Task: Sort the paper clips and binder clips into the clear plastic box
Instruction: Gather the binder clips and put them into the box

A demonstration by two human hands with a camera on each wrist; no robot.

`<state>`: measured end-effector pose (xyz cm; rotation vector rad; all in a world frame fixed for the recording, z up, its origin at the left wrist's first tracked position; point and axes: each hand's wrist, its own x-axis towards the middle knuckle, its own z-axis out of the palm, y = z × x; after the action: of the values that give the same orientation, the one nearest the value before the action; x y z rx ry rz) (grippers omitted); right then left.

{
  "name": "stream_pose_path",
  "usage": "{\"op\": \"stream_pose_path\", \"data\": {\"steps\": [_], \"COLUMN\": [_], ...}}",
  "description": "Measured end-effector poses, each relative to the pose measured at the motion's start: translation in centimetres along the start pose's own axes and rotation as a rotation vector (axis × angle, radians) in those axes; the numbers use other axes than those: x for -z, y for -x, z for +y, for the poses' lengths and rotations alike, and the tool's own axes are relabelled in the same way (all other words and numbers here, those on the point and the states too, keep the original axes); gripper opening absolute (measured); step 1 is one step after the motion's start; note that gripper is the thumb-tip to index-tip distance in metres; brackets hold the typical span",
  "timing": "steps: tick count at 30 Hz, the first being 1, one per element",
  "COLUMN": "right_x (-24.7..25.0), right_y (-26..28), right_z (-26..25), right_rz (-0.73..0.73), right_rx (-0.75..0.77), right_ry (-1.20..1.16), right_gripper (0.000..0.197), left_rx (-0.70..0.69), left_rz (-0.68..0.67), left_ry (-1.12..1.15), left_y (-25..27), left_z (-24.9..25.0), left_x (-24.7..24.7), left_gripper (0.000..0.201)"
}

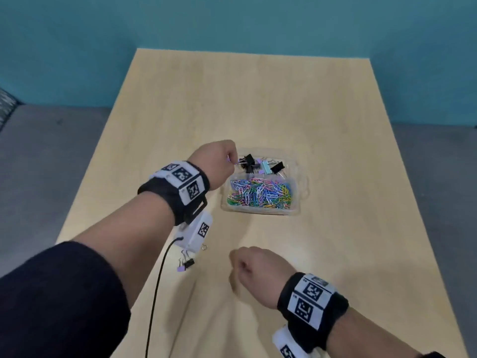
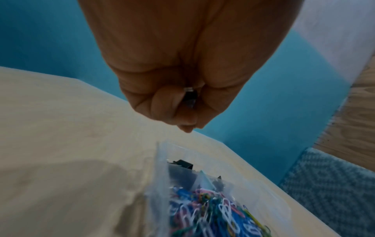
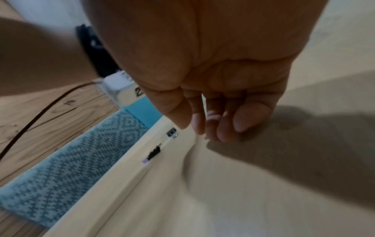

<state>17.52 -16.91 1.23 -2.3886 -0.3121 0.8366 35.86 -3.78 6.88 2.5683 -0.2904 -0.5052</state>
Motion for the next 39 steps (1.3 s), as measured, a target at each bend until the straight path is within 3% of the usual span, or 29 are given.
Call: {"op": "stream_pose_path", "data": {"steps": [4, 8, 11, 14, 16, 19, 22, 29, 31, 32, 34, 36, 39], "right_x": [-1.2, -0.7, -0.1, 0.5, 0.7, 0.6, 0.0, -0.1, 0.0, 0.0, -0.1, -0.3, -0.5], "right_y": [0.6, 0.2, -1.4, -4.0, -5.7, -7.6, -9.0, -9.1, -8.7, -8.4, -7.7, -6.8, -6.2], "right_z": [0.3, -0.2, -0.5, -1.4, -2.4, -4.1, -5.2, -7.0, -6.8, -6.6, -6.1, -5.8, -5.8], "right_rz": [0.037, 0.111, 0.157, 0.166, 0.150, 0.102, 0.089, 0.096, 0.097, 0.116, 0.184, 0.192, 0.185], "right_rx": [0.009, 0.027, 0.083, 0.156, 0.197, 0.227, 0.260, 0.154, 0.040, -0.046, -0.213, -0.382, -0.491], "right_ry": [-0.023, 0.020, 0.065, 0.134, 0.188, 0.253, 0.385, 0.462, 0.297, 0.105, -0.463, -0.911, -1.080], "right_gripper": [0.012, 0.016, 0.015, 0.019, 0.023, 0.029, 0.029, 0.026, 0.020, 0.014, 0.010, 0.023, 0.028], "left_rx": [-0.031, -0.061, -0.052, 0.093, 0.219, 0.347, 0.310, 0.256, 0.280, 0.293, 0.304, 0.300, 0.308], "left_rz": [-0.075, -0.133, -0.013, 0.080, 0.049, -0.155, -0.254, -0.054, -0.026, -0.019, -0.011, -0.004, 0.023], "left_ry": [0.014, 0.092, 0.187, 0.129, 0.013, -0.035, -0.049, -0.059, -0.023, -0.005, 0.013, 0.004, -0.002], "left_y": [-4.3, -4.0, -1.2, 3.5, 7.1, 12.0, 15.2, 16.8, 17.1, 17.3, 17.6, 17.9, 18.3], "left_z": [3.1, 3.7, 1.6, -2.3, -5.1, -8.4, -9.7, -9.2, -9.3, -9.4, -9.5, -9.6, -9.6], "left_x": [-1.4, -1.3, 0.3, 1.1, 0.6, -1.6, -4.6, -7.8, -7.7, -7.7, -7.4, -7.4, -7.4], "left_gripper": [0.022, 0.034, 0.027, 0.011, 0.005, 0.011, 0.030, 0.020, 0.023, 0.026, 0.029, 0.028, 0.025]}}
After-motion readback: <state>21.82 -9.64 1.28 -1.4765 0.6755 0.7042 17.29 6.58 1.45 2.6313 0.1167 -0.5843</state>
